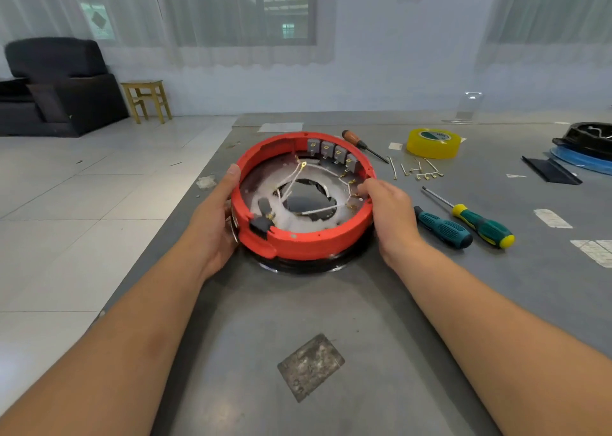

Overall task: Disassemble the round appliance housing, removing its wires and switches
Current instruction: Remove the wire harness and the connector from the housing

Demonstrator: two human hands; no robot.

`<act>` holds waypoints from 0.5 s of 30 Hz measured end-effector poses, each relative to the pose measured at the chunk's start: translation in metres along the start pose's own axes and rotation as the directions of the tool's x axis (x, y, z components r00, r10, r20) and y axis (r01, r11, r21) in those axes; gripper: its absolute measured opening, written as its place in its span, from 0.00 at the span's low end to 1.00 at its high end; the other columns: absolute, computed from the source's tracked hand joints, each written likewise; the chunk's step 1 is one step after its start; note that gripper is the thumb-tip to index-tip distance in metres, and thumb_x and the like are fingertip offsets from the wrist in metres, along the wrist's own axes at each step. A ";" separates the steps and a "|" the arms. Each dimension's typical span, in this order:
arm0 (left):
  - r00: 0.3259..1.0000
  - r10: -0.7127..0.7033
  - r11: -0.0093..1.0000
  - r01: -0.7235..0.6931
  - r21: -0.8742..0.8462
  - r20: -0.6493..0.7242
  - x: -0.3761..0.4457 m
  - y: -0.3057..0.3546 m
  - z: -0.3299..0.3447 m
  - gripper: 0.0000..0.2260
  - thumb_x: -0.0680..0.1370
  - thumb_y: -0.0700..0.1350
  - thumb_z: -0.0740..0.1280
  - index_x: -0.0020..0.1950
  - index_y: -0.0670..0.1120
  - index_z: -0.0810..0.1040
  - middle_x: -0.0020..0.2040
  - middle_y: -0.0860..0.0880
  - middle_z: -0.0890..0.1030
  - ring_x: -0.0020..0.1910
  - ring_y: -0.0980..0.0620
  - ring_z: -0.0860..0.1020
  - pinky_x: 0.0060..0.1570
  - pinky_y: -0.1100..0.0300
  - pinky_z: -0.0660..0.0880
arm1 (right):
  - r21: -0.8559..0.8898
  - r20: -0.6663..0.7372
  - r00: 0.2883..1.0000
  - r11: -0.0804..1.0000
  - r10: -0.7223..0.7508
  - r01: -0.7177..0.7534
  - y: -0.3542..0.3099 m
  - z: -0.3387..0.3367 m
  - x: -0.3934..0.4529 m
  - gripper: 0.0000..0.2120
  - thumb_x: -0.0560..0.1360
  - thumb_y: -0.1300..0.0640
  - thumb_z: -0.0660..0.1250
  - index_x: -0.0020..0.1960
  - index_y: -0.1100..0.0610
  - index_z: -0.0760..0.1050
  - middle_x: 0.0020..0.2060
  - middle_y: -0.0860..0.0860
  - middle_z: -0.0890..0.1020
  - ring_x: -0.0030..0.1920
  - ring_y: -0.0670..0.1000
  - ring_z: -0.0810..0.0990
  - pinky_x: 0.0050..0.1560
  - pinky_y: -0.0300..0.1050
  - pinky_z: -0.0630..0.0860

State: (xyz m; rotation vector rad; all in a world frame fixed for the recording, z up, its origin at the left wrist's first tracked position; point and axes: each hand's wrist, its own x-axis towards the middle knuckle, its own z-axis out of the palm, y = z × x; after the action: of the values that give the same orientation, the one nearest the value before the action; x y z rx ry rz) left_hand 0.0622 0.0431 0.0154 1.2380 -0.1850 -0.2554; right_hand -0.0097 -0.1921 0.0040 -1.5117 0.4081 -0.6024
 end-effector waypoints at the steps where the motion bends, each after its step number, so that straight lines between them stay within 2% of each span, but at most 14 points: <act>1: 1.000 -0.011 1.000 0.011 -0.001 0.014 0.000 0.000 -0.001 0.21 0.80 0.61 0.67 0.63 0.49 0.86 0.61 0.44 0.86 0.60 0.45 0.85 0.59 0.50 0.81 | 0.009 0.026 0.999 0.999 0.030 -0.030 -0.001 -0.001 0.000 0.07 0.64 0.47 0.68 0.33 0.46 0.83 0.30 0.49 0.76 0.33 0.49 0.74 0.41 0.47 0.70; 2: 1.000 -0.026 1.000 0.026 0.014 0.010 0.000 0.000 -0.002 0.20 0.82 0.59 0.66 0.66 0.47 0.84 0.63 0.43 0.85 0.61 0.44 0.85 0.62 0.49 0.79 | 0.007 0.048 0.997 0.998 0.057 -0.057 -0.002 -0.002 0.000 0.07 0.64 0.47 0.69 0.33 0.46 0.84 0.30 0.51 0.76 0.33 0.51 0.75 0.42 0.49 0.71; 4: 0.997 -0.056 0.997 0.059 0.048 -0.047 0.002 0.001 -0.003 0.17 0.84 0.53 0.65 0.67 0.45 0.82 0.63 0.40 0.85 0.56 0.45 0.86 0.60 0.49 0.80 | -0.022 0.071 0.993 0.995 0.095 -0.093 -0.002 -0.003 0.001 0.07 0.65 0.46 0.69 0.34 0.46 0.86 0.30 0.52 0.77 0.33 0.51 0.78 0.44 0.49 0.73; 6: 0.993 -0.048 0.993 0.060 0.105 -0.106 0.004 0.002 -0.003 0.15 0.85 0.44 0.63 0.70 0.44 0.80 0.63 0.38 0.84 0.53 0.44 0.84 0.59 0.48 0.79 | -0.071 0.098 0.988 0.991 0.122 -0.115 -0.001 -0.003 0.003 0.10 0.63 0.44 0.70 0.33 0.50 0.85 0.29 0.52 0.77 0.33 0.52 0.78 0.46 0.51 0.74; 8: 0.992 -0.033 0.983 0.056 0.178 -0.125 0.007 0.003 -0.003 0.18 0.84 0.38 0.60 0.72 0.46 0.78 0.64 0.38 0.83 0.57 0.42 0.83 0.60 0.47 0.78 | -0.142 0.115 0.983 0.982 0.140 -0.124 -0.001 -0.003 0.005 0.15 0.61 0.40 0.71 0.36 0.52 0.82 0.31 0.53 0.78 0.36 0.55 0.79 0.53 0.56 0.77; 10: 0.991 -0.043 0.976 0.069 0.205 -0.130 0.006 0.004 -0.003 0.18 0.84 0.35 0.59 0.71 0.47 0.80 0.63 0.39 0.84 0.59 0.40 0.83 0.61 0.46 0.79 | -0.211 0.105 0.984 0.970 0.142 -0.118 -0.002 -0.004 0.005 0.20 0.60 0.37 0.70 0.42 0.51 0.81 0.32 0.54 0.77 0.38 0.56 0.79 0.60 0.62 0.77; 11: 0.991 -0.052 0.974 0.078 0.213 -0.127 0.006 0.005 -0.003 0.18 0.84 0.35 0.59 0.70 0.47 0.80 0.62 0.39 0.85 0.60 0.39 0.83 0.63 0.45 0.80 | -0.245 0.099 0.987 0.964 0.130 -0.103 -0.002 -0.006 0.005 0.20 0.61 0.37 0.69 0.42 0.51 0.81 0.32 0.54 0.77 0.37 0.55 0.78 0.60 0.62 0.77; 13: 0.992 -0.049 0.961 0.079 0.266 -0.120 0.005 0.006 -0.003 0.18 0.85 0.35 0.59 0.71 0.47 0.79 0.64 0.41 0.84 0.62 0.39 0.83 0.66 0.43 0.78 | -0.290 0.087 0.991 0.954 0.097 -0.068 0.000 -0.009 0.004 0.17 0.64 0.37 0.68 0.40 0.51 0.80 0.30 0.53 0.76 0.35 0.53 0.77 0.57 0.60 0.78; 15: 0.994 0.036 0.912 0.009 0.410 -0.102 0.004 0.009 -0.002 0.17 0.85 0.36 0.62 0.71 0.47 0.79 0.66 0.45 0.83 0.62 0.45 0.83 0.66 0.49 0.78 | -0.327 0.083 0.995 0.945 0.053 -0.023 0.003 -0.012 0.004 0.15 0.69 0.40 0.68 0.37 0.51 0.81 0.27 0.51 0.76 0.33 0.51 0.77 0.49 0.55 0.77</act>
State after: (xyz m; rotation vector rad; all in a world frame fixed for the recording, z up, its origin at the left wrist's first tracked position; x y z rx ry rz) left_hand 0.0672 0.0471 0.0235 1.6647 -0.1579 -0.1386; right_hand -0.0133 -0.2046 0.0010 -1.8356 0.4827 -0.4474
